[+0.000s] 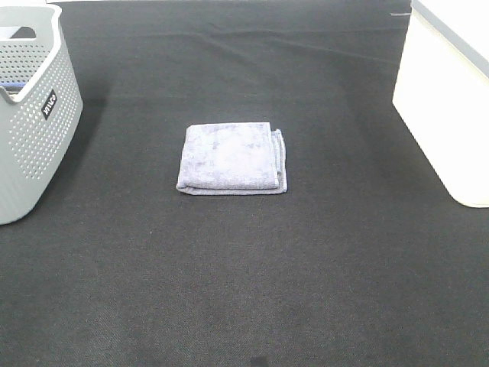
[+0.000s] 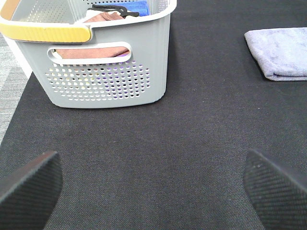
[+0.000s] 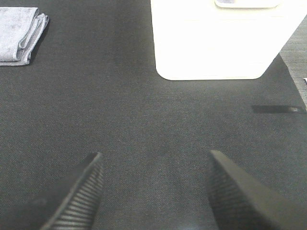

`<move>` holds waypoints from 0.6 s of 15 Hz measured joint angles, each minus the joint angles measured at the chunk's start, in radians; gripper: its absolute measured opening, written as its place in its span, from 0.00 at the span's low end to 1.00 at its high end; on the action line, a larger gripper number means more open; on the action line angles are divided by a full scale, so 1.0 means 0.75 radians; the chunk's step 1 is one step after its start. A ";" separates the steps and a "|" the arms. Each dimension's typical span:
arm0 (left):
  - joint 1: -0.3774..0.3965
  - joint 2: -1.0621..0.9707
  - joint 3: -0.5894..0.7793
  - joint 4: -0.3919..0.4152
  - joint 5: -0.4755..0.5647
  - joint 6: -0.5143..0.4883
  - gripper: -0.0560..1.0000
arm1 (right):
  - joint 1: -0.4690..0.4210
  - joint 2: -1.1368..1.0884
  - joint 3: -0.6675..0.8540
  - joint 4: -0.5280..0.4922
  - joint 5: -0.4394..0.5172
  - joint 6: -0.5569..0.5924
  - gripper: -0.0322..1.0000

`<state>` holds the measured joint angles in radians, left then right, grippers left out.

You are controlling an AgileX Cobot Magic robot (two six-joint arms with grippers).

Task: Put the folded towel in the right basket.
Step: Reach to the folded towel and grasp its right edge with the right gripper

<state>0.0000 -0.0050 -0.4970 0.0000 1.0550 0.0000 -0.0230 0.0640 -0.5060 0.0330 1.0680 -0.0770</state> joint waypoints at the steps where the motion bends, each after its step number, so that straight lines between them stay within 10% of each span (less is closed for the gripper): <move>1: 0.000 0.000 0.000 0.000 0.000 0.000 0.98 | 0.000 0.000 0.000 0.000 0.000 0.000 0.61; 9: 0.000 0.000 0.000 0.000 0.000 0.000 0.98 | 0.000 0.000 0.000 0.000 0.000 0.000 0.61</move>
<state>0.0000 -0.0050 -0.4970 0.0000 1.0550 0.0000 -0.0230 0.0640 -0.5060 0.0330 1.0680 -0.0770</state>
